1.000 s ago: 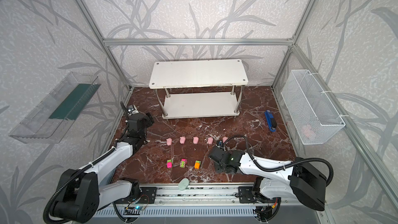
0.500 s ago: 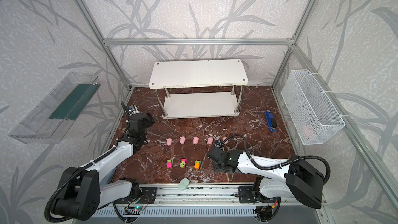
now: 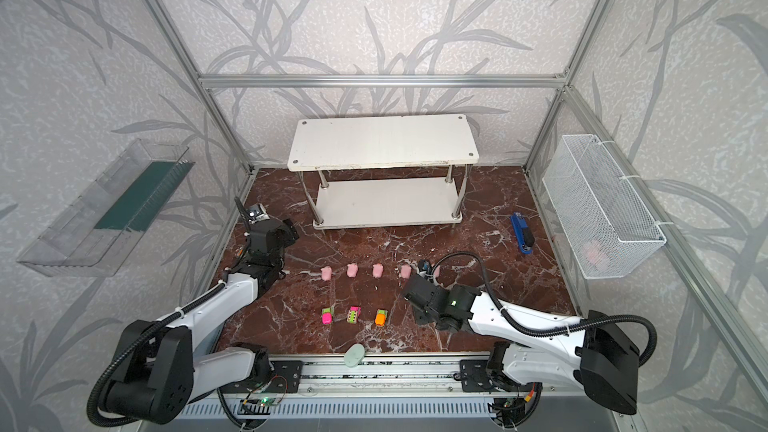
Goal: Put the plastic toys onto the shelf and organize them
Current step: 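Carry the orange-and-green truck with the right gripper onto the lower shelf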
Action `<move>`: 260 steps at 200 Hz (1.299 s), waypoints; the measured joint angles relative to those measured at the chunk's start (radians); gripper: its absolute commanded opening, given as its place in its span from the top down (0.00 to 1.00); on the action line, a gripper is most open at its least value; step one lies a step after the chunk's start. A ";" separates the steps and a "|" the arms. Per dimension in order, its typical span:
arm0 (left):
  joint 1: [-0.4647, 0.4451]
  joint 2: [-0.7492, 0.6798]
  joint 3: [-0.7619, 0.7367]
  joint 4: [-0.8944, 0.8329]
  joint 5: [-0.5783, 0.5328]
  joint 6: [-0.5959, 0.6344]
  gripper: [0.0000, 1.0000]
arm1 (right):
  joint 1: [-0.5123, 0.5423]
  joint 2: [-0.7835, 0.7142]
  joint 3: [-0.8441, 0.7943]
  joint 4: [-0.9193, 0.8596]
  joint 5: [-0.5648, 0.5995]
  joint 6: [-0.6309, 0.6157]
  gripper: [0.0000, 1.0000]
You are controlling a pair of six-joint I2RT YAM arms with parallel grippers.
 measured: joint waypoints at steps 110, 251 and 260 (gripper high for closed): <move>0.000 0.000 -0.002 0.003 0.008 -0.006 0.16 | -0.436 0.317 0.396 0.208 -0.029 -0.400 0.79; 0.000 0.046 -0.002 0.030 0.016 -0.007 0.16 | -0.605 0.633 0.561 0.402 -0.046 -0.563 0.81; 0.000 0.046 -0.002 0.034 0.018 -0.007 0.16 | -0.610 0.646 0.572 0.404 -0.040 -0.566 0.81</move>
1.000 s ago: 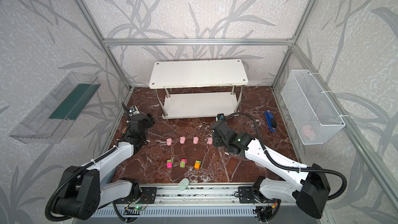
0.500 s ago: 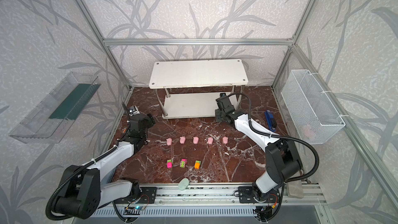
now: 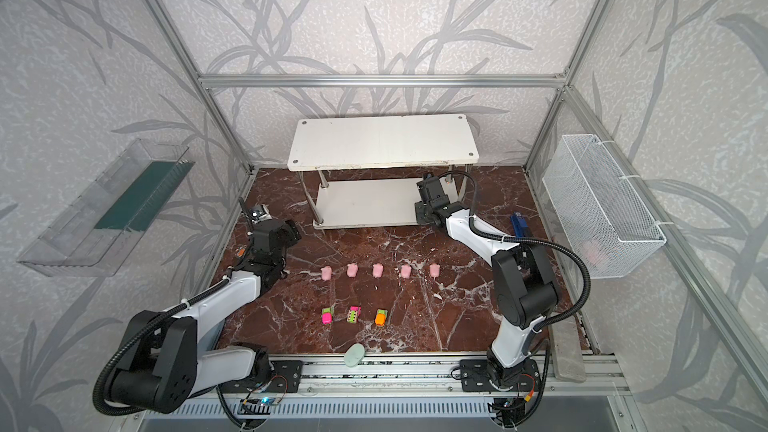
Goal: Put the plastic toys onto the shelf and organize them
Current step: 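Carry the orange-and-green truck with the right gripper onto the lower shelf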
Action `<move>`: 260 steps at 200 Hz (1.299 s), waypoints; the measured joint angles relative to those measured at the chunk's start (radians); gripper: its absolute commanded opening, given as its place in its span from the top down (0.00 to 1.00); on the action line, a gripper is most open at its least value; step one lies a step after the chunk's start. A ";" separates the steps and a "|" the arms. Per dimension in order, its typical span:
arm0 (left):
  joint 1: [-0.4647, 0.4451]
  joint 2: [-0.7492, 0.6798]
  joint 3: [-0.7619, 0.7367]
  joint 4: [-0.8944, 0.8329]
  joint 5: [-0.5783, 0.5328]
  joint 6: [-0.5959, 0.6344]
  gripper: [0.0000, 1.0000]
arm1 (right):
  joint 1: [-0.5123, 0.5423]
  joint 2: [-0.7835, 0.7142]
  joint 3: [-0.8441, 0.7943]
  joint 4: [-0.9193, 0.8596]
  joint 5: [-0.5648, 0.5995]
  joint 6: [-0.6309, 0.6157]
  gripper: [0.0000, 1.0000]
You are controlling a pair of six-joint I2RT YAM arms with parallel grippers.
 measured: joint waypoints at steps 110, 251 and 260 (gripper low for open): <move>0.000 0.000 -0.006 0.005 0.003 0.000 0.16 | -0.035 0.095 0.065 0.008 0.008 -0.010 0.79; 0.000 0.000 -0.007 0.006 0.003 0.000 0.16 | -0.048 0.147 0.111 -0.044 0.008 -0.006 0.68; 0.000 0.000 -0.007 0.006 0.003 0.000 0.16 | -0.050 0.148 0.111 -0.045 0.008 -0.005 0.66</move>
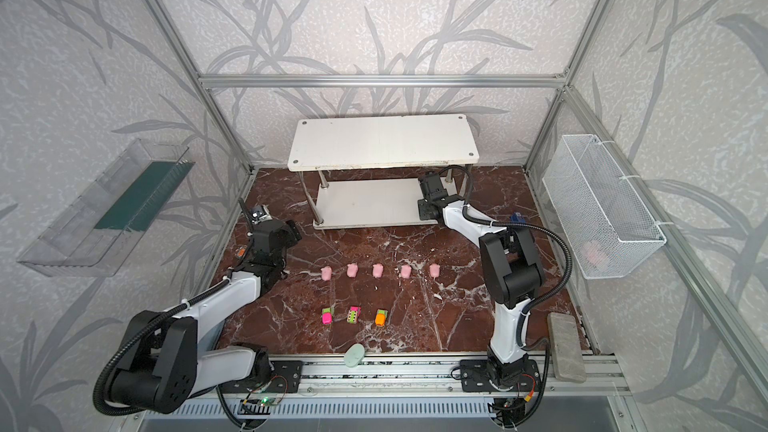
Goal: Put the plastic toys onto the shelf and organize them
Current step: 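Carry the orange-and-green truck with the right gripper onto the lower shelf, then open the right gripper to release the truck on the lower shelf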
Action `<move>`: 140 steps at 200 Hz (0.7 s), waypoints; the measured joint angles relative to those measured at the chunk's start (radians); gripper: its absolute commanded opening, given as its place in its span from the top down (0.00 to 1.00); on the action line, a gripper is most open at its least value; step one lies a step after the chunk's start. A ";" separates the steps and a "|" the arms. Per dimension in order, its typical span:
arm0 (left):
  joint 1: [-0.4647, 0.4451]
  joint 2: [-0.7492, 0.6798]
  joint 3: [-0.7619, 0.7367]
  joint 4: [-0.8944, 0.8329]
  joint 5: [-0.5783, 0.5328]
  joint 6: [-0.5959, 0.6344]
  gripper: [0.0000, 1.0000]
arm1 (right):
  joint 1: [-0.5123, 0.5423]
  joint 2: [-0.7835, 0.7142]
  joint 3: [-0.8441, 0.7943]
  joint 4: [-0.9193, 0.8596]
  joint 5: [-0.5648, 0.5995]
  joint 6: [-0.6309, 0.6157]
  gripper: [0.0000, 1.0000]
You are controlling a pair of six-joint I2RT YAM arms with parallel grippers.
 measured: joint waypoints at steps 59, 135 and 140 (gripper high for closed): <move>0.000 0.000 0.000 0.007 0.000 0.000 0.15 | -0.001 0.000 0.000 -0.003 0.013 -0.003 0.54; 0.000 0.000 -0.013 0.017 0.000 0.000 0.15 | -0.002 -0.069 -0.063 0.037 -0.004 -0.003 0.44; 0.000 0.000 -0.013 0.018 0.000 0.000 0.15 | -0.002 -0.082 -0.071 0.039 -0.010 -0.002 0.44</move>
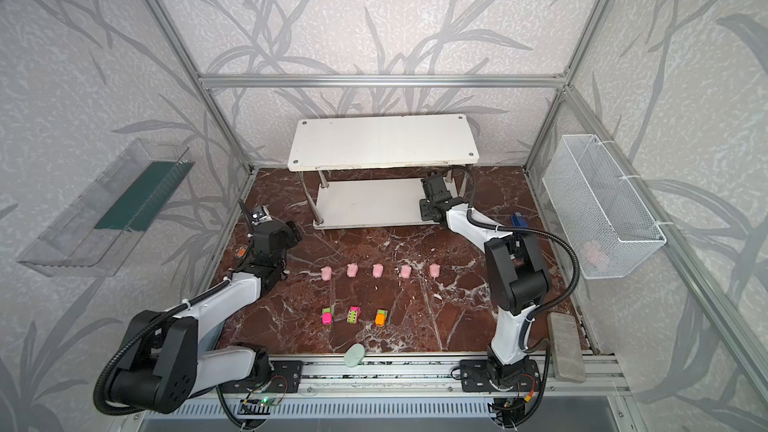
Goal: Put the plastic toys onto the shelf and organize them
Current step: 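Open the right gripper to release the truck on the lower shelf, then move the right gripper back and grasp the next orange-and-green truck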
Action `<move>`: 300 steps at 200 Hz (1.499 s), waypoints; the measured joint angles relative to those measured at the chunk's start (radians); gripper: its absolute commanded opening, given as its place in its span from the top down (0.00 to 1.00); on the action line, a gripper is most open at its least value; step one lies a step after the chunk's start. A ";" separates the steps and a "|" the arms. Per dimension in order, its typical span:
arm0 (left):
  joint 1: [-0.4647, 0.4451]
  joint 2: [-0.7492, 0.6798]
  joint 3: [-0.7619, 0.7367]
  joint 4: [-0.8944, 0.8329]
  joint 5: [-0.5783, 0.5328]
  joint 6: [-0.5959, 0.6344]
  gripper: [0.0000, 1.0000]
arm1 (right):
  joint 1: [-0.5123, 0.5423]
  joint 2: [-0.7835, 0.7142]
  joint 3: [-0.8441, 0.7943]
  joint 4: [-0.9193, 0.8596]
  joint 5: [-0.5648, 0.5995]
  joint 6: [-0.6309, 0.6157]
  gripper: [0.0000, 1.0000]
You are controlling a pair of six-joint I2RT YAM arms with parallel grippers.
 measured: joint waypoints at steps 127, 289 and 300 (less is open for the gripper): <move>0.001 -0.031 -0.017 0.005 -0.005 0.003 0.15 | 0.227 -0.578 -0.382 0.005 -0.076 0.126 0.36; 0.001 -0.127 -0.090 0.037 0.035 -0.024 0.15 | 0.813 -0.322 -0.240 -0.409 0.031 0.715 0.46; 0.001 -0.127 -0.095 0.042 0.040 -0.028 0.15 | 0.816 -0.309 -0.230 -0.431 0.012 0.716 0.46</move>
